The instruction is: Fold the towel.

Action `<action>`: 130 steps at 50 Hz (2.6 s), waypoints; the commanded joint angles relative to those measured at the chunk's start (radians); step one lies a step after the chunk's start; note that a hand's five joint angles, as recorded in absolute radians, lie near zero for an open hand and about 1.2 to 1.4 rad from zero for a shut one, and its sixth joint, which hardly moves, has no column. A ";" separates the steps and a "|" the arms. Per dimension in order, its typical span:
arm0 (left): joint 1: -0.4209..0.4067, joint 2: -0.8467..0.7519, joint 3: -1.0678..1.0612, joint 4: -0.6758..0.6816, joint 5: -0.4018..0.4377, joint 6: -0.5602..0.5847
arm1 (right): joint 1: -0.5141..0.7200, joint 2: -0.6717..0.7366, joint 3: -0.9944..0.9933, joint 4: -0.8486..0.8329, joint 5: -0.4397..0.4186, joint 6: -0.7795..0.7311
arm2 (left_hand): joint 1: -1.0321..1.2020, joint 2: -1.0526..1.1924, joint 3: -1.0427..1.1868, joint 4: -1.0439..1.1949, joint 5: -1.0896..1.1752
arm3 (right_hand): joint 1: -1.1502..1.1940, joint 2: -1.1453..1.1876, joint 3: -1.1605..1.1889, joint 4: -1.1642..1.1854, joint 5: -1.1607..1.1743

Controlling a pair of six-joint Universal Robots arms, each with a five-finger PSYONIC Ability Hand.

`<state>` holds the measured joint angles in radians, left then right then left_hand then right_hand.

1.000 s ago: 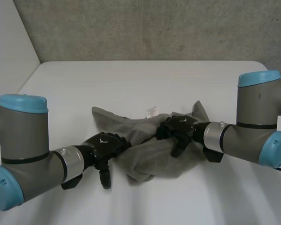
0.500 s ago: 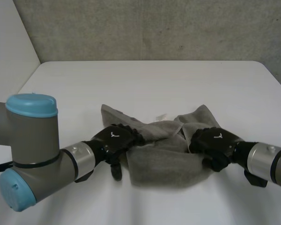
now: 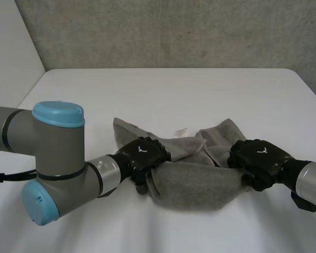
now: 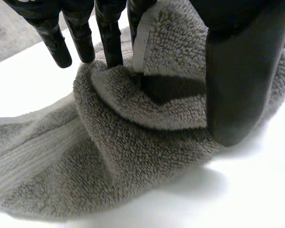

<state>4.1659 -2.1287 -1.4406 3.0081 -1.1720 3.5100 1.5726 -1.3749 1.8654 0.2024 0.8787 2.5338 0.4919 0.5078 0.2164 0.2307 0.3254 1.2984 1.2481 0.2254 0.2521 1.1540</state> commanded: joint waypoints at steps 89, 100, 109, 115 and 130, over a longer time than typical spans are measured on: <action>0.077 0.227 -0.428 0.468 -0.175 -0.217 | 0.188 0.028 -0.046 -0.279 0.146 0.152 | -0.258 -0.274 -0.042 -0.056 -0.266 | 0.098 0.148 -0.051 -0.078 0.068; -0.023 0.164 -0.399 0.469 -0.195 -0.220 | 0.187 0.097 -0.163 -0.293 0.236 0.410 | -0.252 -0.268 -0.042 -0.056 -0.260 | 0.098 0.148 -0.051 -0.078 0.068; -0.023 -0.034 -0.250 0.468 -0.260 -0.220 | 0.176 0.099 -0.157 -0.297 0.241 0.467 | -0.144 -0.160 -0.042 -0.056 -0.152 | 0.098 0.148 -0.051 -0.078 0.068; -0.013 -0.082 -0.170 0.466 -0.395 -0.226 | 0.147 0.088 -0.150 -0.291 0.229 0.470 | -0.008 -0.024 -0.042 -0.056 -0.016 | 0.098 0.148 -0.051 -0.078 0.068; -0.029 -0.114 -0.144 0.465 -0.416 -0.226 | 0.135 0.037 -0.130 -0.301 0.227 0.505 | 0.229 0.213 -0.042 -0.056 0.221 | 0.098 0.148 -0.051 -0.078 0.068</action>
<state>4.1471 -2.2352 -1.5784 3.4732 -1.5916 3.2849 1.7074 -1.3348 1.7303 -0.0927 1.1059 3.0353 0.6271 0.6369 0.2164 0.2307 0.4115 1.3038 1.2771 0.2254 0.2521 1.1541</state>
